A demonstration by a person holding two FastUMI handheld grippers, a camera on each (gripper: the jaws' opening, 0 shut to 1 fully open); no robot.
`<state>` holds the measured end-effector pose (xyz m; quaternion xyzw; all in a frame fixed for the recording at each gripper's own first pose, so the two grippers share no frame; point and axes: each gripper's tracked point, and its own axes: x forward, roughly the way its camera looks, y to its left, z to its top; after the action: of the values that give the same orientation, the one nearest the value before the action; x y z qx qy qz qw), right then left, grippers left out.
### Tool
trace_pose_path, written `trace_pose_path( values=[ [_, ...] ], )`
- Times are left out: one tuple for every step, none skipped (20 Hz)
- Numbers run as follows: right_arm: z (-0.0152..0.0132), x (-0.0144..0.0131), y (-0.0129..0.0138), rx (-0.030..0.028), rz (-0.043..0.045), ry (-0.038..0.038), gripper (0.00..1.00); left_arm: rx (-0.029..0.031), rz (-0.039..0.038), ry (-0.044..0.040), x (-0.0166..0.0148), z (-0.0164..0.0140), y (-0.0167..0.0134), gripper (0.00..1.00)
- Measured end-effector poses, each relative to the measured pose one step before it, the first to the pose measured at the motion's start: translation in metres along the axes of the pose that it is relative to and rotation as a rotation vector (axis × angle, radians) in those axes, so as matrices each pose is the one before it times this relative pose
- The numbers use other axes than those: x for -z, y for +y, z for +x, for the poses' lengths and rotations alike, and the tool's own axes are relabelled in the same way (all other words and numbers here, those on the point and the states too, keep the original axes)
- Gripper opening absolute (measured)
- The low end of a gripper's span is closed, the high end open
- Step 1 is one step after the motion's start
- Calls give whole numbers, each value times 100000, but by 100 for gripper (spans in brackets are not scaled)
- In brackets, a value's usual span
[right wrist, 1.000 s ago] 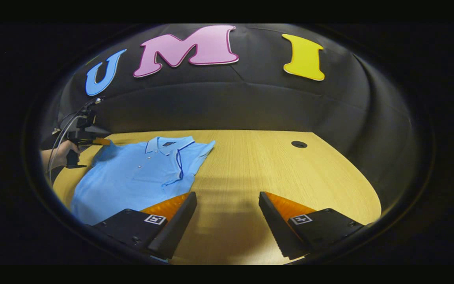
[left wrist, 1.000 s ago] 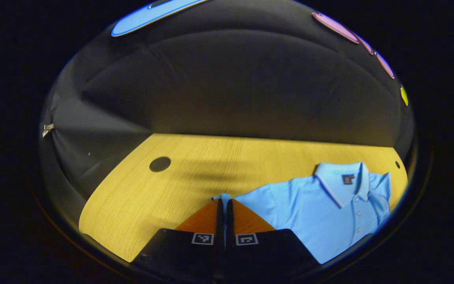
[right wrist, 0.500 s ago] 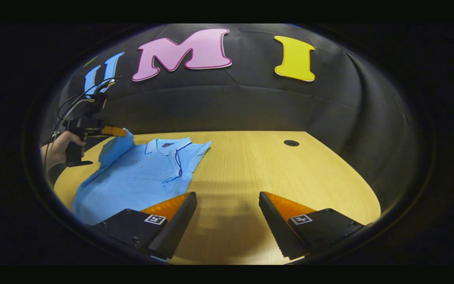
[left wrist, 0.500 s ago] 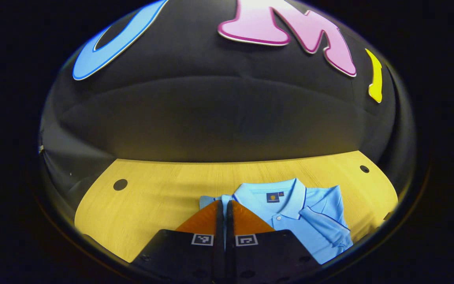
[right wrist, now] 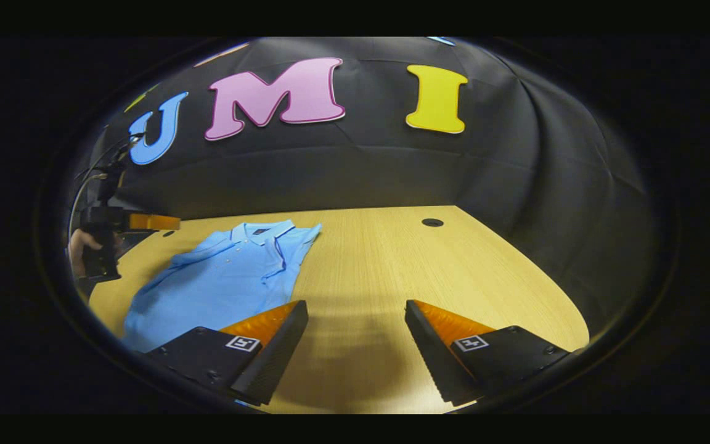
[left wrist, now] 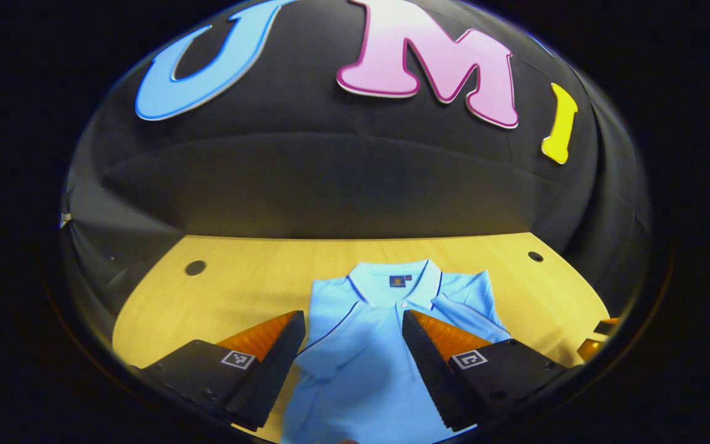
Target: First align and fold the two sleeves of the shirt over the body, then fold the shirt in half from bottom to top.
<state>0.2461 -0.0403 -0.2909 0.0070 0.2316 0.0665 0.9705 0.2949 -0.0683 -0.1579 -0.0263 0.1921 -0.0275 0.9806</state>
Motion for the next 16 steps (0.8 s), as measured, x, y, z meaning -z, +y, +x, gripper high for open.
trace_pose_path(
  values=[
    [-1177,146,320,8,-132,672,98,-632,505,-435,443,-2498,597,99],
    [-1194,37,356,-26,-165,570,98,-456,767,-96,263,-2470,605,99],
    [-1386,-35,447,-188,-116,223,98,-742,557,-385,486,-2773,660,99],
    [-1407,-35,436,-173,-226,355,98,-490,392,-2,395,-2555,519,99],
    [-1453,88,531,-419,-114,547,98,68,-106,177,452,-2158,275,99],
    [-1281,195,574,-471,-157,635,98,146,-629,302,489,-2076,142,99],
    [-1456,375,605,-584,265,1023,98,1126,-978,817,751,-1948,-36,99],
    [-1336,549,645,-768,956,1457,98,604,-1608,728,916,-1715,-56,99],
    [-1280,884,626,-527,1350,2096,98,436,-2199,1436,1355,-1542,-34,99],
    [-1135,1125,743,-835,1311,2304,98,744,-1925,1898,1770,-1325,-192,99],
    [-1200,1349,670,-380,338,2390,97,154,-825,2641,2117,-1097,-143,100],
    [-895,1206,483,-213,-639,1945,98,-358,-98,3478,2168,-868,-27,98],
    [-836,1338,443,-301,-1041,1976,98,-13,256,3124,2295,-606,0,98],
    [-435,1154,462,-437,-966,1434,98,67,593,2932,1293,-49,181,98],
    [-129,1629,529,-239,-504,2680,98,-377,726,3103,1566,181,224,98],
    [48,1506,441,218,1546,3689,98,-1240,271,3549,1984,383,360,98]
  ],
)
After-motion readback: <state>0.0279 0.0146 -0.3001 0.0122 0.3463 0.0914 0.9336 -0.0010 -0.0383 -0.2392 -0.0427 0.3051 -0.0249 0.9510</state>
